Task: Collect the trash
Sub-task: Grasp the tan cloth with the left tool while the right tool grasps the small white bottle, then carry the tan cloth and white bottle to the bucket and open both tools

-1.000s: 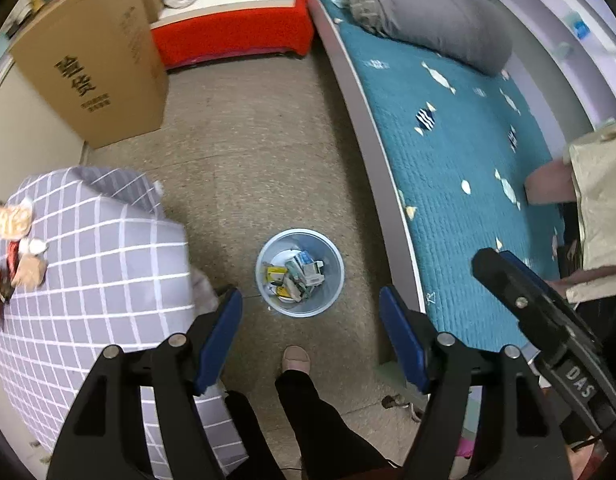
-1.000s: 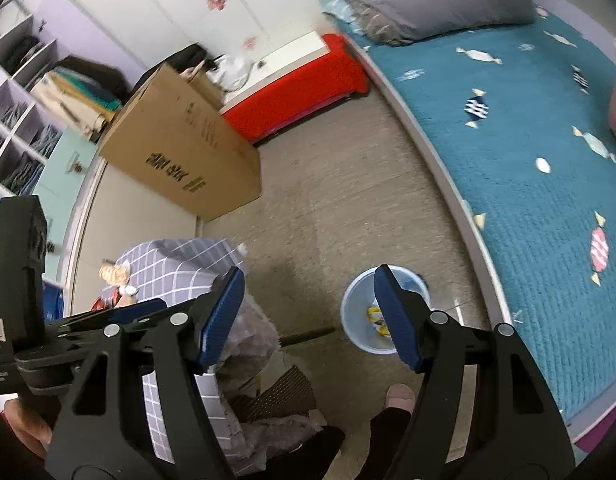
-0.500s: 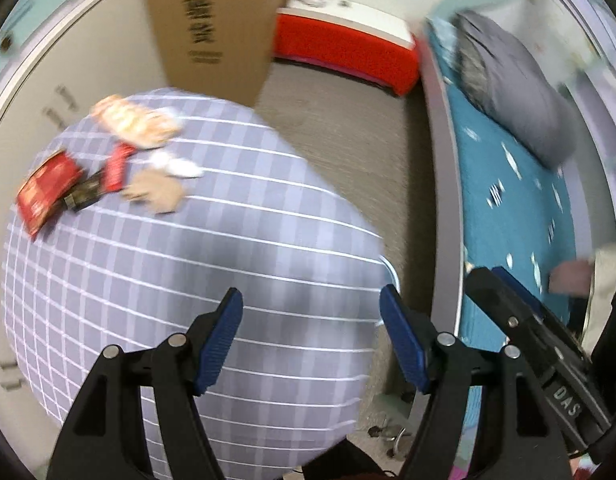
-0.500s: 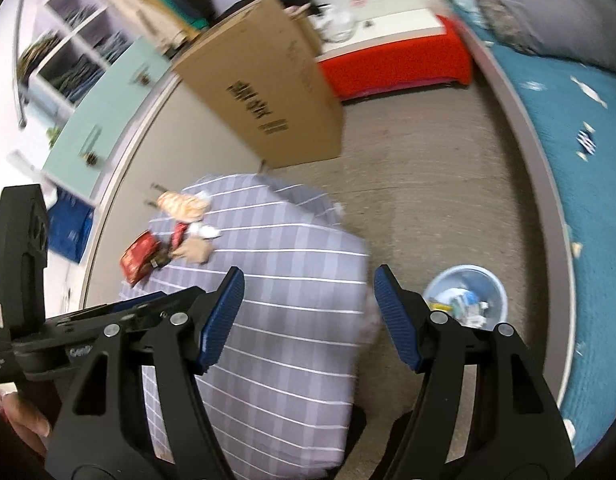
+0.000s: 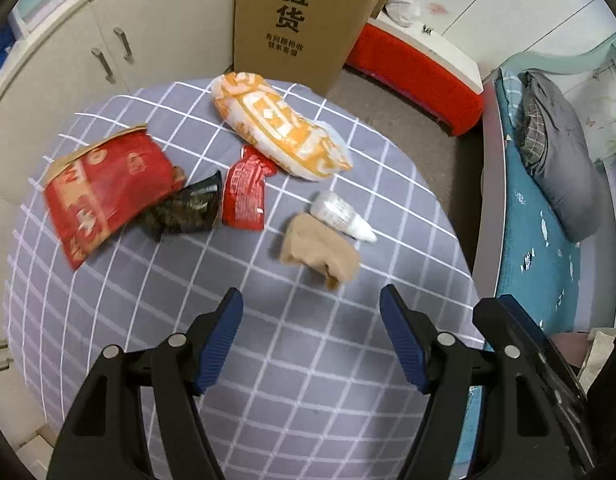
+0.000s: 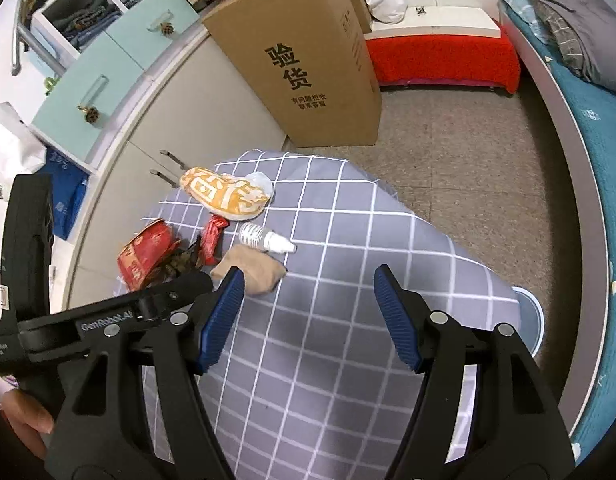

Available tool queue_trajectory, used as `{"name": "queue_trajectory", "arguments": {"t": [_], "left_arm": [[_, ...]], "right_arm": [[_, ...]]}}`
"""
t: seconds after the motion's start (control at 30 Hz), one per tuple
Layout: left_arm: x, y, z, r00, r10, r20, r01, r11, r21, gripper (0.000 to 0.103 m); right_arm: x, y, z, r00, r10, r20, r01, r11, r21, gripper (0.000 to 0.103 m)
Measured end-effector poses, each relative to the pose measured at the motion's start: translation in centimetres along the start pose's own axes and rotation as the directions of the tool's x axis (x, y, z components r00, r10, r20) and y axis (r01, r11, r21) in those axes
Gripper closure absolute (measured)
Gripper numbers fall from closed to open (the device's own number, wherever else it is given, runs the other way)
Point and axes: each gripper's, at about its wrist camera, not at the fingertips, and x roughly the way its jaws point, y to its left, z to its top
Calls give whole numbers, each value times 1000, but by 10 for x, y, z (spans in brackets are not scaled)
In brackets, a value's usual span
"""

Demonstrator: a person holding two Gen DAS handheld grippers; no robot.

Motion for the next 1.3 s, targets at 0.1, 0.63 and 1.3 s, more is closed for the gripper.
{"name": "queue_trajectory", "arguments": {"t": [0.1, 0.63, 1.3], "left_arm": [[22, 3, 14, 1000, 3, -25, -3, 1000, 17, 33], [45, 40, 23, 991, -97, -95, 101, 994, 38, 96], [8, 43, 4, 998, -58, -22, 58, 998, 25, 96]], "right_arm": [[16, 3, 6, 1000, -25, -6, 25, 1000, 3, 36], [81, 35, 22, 996, -46, -78, 41, 997, -71, 36], [84, 55, 6, 994, 16, -106, -38, 979, -202, 63]]}}
